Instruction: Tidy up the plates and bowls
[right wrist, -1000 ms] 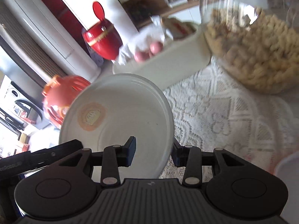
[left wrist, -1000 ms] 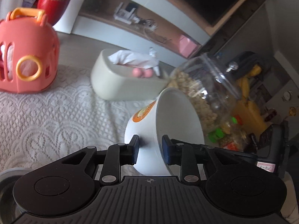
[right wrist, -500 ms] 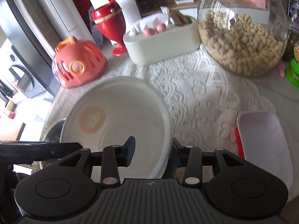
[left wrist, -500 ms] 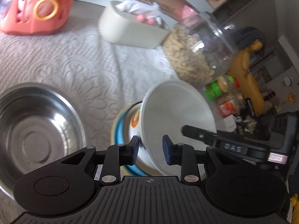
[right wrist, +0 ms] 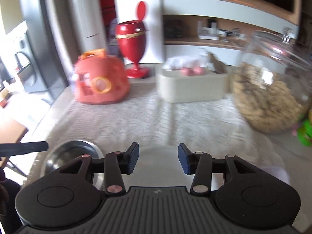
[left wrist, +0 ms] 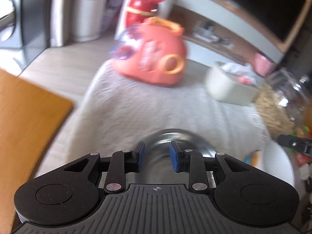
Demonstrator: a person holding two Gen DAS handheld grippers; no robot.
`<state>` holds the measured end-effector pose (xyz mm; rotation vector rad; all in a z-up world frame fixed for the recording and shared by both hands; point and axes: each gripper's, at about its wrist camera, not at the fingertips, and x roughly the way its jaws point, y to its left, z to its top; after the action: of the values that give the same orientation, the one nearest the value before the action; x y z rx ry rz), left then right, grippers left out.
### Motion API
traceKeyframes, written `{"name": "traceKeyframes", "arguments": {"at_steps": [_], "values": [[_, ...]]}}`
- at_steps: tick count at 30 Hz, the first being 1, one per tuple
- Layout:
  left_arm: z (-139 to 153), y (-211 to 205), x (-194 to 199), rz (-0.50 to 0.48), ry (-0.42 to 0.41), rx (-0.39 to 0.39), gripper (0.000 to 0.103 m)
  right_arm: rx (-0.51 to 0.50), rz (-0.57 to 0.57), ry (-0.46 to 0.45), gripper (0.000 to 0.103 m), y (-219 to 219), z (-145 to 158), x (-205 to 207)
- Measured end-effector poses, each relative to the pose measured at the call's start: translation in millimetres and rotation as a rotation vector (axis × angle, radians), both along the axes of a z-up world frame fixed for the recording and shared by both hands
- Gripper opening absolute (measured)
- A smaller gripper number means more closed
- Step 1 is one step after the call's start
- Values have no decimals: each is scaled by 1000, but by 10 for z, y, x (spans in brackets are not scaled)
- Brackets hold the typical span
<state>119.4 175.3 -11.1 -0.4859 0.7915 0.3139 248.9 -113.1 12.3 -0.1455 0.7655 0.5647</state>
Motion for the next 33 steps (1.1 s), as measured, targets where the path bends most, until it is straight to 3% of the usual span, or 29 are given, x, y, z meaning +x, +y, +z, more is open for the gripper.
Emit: {"name": "traceKeyframes", "arguments": {"at_steps": [3, 7, 10, 19, 24, 29, 33], "values": [[-187, 232, -98, 30, 26, -79, 31, -32, 96, 61, 45, 565, -80, 97], [-380, 259, -120, 16, 60, -118, 31, -97, 140, 269, 45, 1210, -440, 345], [-491, 229, -106, 0, 92, -94, 38, -214, 106, 273, 45, 1463, -691, 416], [-650, 240, -92, -14, 120, -117, 41, -317, 109, 389, 45, 1625, -1169, 436], [-705, 266, -83, -32, 116, -196, 30, -334, 113, 414, 56, 1685, -1216, 389], [-652, 206, -28, -26, 144, -138, 34, -312, 106, 414, 61, 1672, -1197, 356], [-555, 263, 36, 24, 122, -56, 38, -207, 80, 474, 60, 1642, -1159, 450]]}}
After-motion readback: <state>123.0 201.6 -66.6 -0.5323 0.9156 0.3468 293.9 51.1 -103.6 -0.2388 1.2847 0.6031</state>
